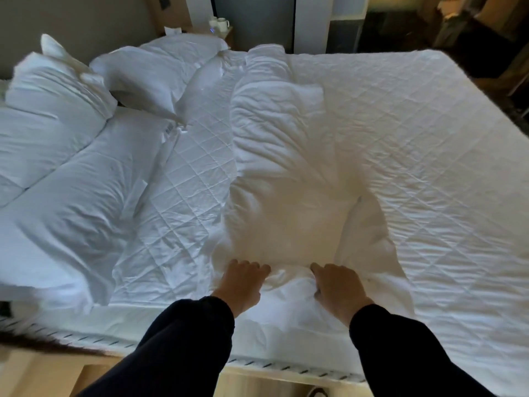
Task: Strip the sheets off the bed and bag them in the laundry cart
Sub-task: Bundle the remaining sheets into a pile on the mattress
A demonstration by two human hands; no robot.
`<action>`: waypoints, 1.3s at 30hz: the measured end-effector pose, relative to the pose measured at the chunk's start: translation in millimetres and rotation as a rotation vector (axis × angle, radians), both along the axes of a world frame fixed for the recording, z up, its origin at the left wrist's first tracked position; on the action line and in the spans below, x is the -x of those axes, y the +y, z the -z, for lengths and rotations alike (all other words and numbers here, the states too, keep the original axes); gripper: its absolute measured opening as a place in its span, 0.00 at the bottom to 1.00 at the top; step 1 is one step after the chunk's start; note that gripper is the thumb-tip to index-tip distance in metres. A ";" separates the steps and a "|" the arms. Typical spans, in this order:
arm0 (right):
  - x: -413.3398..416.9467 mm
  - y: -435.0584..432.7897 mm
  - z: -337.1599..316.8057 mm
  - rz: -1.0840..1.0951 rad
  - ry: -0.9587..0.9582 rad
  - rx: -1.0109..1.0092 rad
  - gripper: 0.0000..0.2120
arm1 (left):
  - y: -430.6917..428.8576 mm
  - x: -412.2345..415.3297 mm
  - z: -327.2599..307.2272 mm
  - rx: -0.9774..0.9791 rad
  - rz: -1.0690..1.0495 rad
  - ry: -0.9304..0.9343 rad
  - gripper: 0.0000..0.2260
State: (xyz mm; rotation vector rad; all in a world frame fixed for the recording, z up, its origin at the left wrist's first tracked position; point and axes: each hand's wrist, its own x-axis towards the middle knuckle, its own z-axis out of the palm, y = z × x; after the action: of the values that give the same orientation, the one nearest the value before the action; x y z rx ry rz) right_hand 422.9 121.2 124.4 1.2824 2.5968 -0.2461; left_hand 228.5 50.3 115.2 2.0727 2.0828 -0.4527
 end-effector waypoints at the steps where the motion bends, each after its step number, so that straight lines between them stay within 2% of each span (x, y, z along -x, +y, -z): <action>1: -1.6 -15.1 -1.1 -0.003 -0.002 -0.006 0.19 | -14.9 -0.5 -3.2 -0.002 0.007 -0.008 0.19; 7: -4.5 -88.7 -10.5 -0.022 -0.018 -0.017 0.15 | -87.3 0.3 -7.7 -0.004 0.029 -0.032 0.19; 12: -3.4 -101.6 -15.9 -0.030 -0.043 -0.001 0.14 | -102.9 2.1 -9.6 -0.011 0.044 -0.052 0.19; 21: 15.1 -24.9 -61.5 -0.047 0.004 0.081 0.12 | -32.0 34.5 -63.9 -0.071 0.071 -0.086 0.17; 28: 22.8 63.8 -79.3 -0.019 0.051 0.117 0.21 | 53.4 45.6 -84.8 -0.176 0.009 0.059 0.17; 31: 32.2 96.5 -66.7 -0.054 0.052 0.024 0.21 | 74.2 51.0 -67.5 -0.316 -0.043 0.160 0.19; 35: 51.4 136.0 -44.8 -0.059 0.010 -0.205 0.21 | 99.0 61.6 -40.7 -0.404 -0.121 0.201 0.40; 36: 57.8 144.2 -40.0 -0.036 0.022 -0.279 0.22 | 105.2 63.8 -35.3 -0.388 -0.125 0.191 0.41; 39: 81.1 153.6 -23.0 0.038 0.151 -0.440 0.19 | 122.7 69.8 -8.1 -0.301 -0.081 0.085 0.30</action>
State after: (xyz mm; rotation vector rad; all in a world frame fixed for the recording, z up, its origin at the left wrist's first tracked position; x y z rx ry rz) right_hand 341.8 274.9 147.4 1.4994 2.8618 0.2483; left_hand 158.8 172.9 123.3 2.1460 2.4040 -0.2294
